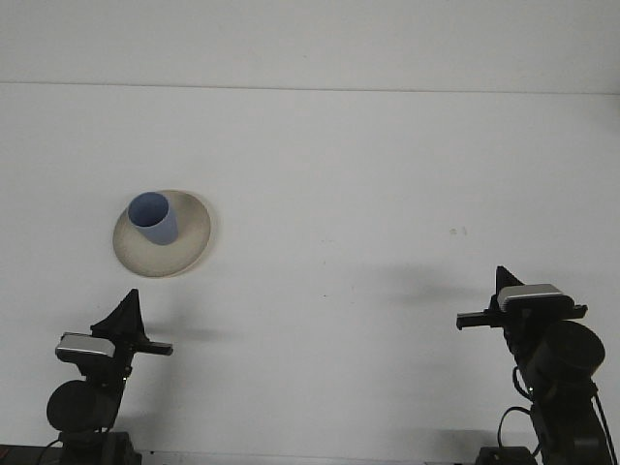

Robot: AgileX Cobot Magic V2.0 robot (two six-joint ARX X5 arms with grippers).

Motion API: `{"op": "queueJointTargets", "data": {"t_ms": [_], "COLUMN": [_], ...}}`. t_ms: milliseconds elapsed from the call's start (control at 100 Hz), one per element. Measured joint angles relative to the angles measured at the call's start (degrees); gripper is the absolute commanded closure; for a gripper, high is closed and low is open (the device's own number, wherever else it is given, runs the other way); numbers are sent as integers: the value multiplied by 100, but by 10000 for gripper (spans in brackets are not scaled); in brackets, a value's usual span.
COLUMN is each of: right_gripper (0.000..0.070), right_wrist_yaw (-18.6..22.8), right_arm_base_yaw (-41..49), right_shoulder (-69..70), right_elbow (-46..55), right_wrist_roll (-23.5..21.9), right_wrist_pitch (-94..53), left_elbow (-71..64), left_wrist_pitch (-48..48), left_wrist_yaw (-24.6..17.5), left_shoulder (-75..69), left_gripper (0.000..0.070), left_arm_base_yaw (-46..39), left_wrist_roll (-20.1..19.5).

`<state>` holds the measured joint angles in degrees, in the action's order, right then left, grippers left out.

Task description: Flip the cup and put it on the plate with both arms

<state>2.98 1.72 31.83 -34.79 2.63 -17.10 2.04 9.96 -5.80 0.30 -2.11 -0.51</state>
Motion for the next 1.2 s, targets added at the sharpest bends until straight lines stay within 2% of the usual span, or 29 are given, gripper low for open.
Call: {"op": "queueJointTargets", "data": {"t_ms": [140,310,1200], "right_gripper": [700,700,700], "right_wrist_yaw": [2,2,2], "right_arm_base_yaw": [0,0,0], "right_shoulder": [0,0,0], "right_elbow": [0,0,0], "right_wrist_roll": [0,0,0], "right_wrist_pitch": [0,2,2], "left_elbow": [-7,-7,-7], "left_wrist_pitch": [85,127,127], "left_wrist_yaw": [15,293,295], "left_shoulder": [0,0,0], "left_gripper": [689,689,689], "left_arm_base_yaw": [0,0,0], "left_wrist_roll": [-2,-2,0]}}
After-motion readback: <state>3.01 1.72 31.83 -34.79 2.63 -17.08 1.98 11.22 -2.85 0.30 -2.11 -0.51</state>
